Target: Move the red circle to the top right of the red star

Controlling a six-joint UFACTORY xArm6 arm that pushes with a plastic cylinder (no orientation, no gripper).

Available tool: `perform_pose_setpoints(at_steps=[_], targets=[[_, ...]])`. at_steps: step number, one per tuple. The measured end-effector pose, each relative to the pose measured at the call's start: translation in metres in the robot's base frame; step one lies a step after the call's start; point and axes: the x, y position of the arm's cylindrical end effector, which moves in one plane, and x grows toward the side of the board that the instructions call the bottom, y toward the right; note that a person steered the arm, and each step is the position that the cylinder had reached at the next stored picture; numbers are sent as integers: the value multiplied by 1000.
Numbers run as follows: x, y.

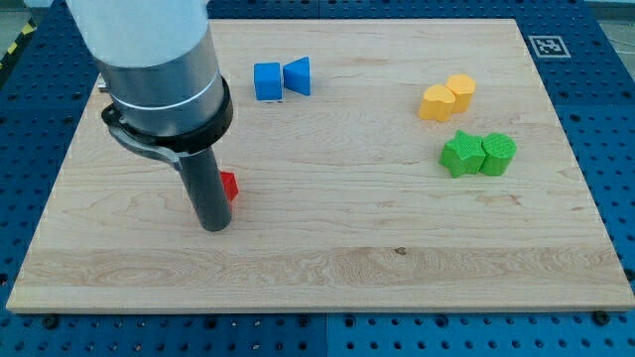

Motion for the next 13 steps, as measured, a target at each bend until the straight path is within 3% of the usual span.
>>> perform_pose_setpoints(at_steps=[3, 5, 7, 8, 11, 13], targets=[[0, -78], [0, -92], [-28, -178], [-77, -185], [-93, -187], [-124, -178]])
